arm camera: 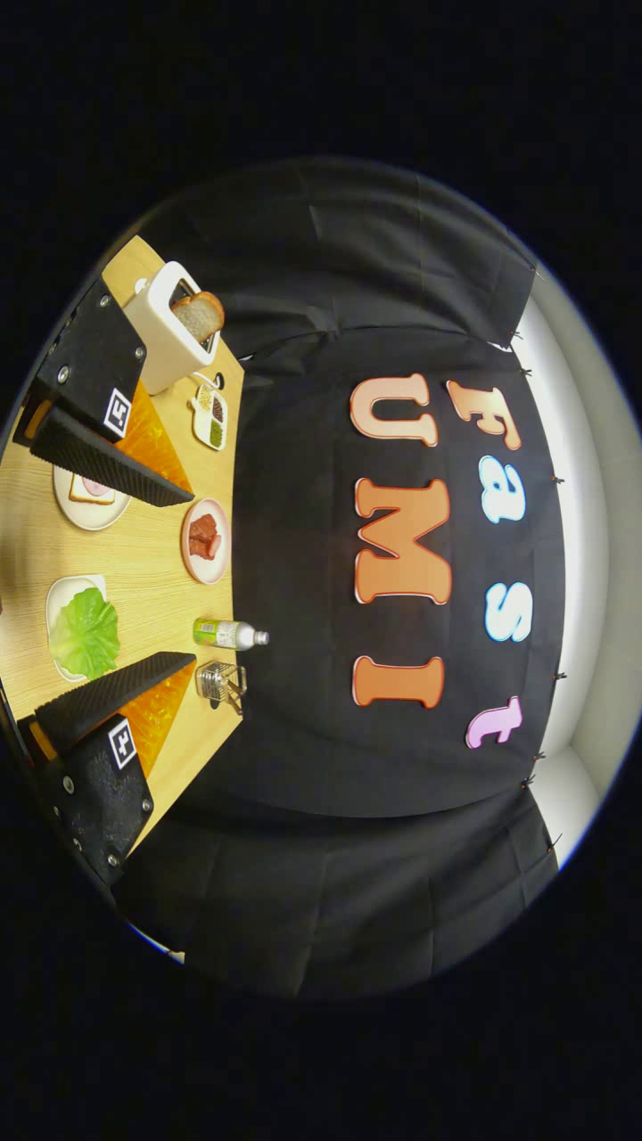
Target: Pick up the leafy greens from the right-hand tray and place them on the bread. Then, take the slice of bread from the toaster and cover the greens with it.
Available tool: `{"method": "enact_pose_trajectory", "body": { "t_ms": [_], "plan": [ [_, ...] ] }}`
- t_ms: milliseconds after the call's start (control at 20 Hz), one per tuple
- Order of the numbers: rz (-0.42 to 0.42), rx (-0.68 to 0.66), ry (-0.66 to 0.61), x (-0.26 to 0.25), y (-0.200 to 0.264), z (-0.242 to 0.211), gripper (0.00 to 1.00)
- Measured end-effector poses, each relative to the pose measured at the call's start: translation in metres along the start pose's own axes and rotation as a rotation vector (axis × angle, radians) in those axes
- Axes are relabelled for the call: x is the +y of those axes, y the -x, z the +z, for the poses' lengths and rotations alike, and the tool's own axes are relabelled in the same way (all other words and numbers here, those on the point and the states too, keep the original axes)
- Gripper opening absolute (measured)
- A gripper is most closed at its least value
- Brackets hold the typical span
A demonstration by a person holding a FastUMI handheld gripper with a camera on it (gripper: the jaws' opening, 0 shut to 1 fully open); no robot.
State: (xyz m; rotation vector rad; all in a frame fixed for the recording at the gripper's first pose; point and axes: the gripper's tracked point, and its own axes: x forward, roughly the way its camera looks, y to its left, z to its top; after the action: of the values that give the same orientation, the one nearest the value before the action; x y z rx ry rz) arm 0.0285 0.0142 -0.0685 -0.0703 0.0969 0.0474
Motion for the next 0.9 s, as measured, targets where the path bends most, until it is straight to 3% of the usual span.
{"method": "enact_pose_trajectory", "body": {
  "t_ms": [450,900],
  "plan": [
    [-0.024,0.178,0.003,-0.045,-0.06,-0.096,0.99],
    [-0.008,0.357,0.021,-0.056,-0.098,-0.175,0.99]
  ]
}}
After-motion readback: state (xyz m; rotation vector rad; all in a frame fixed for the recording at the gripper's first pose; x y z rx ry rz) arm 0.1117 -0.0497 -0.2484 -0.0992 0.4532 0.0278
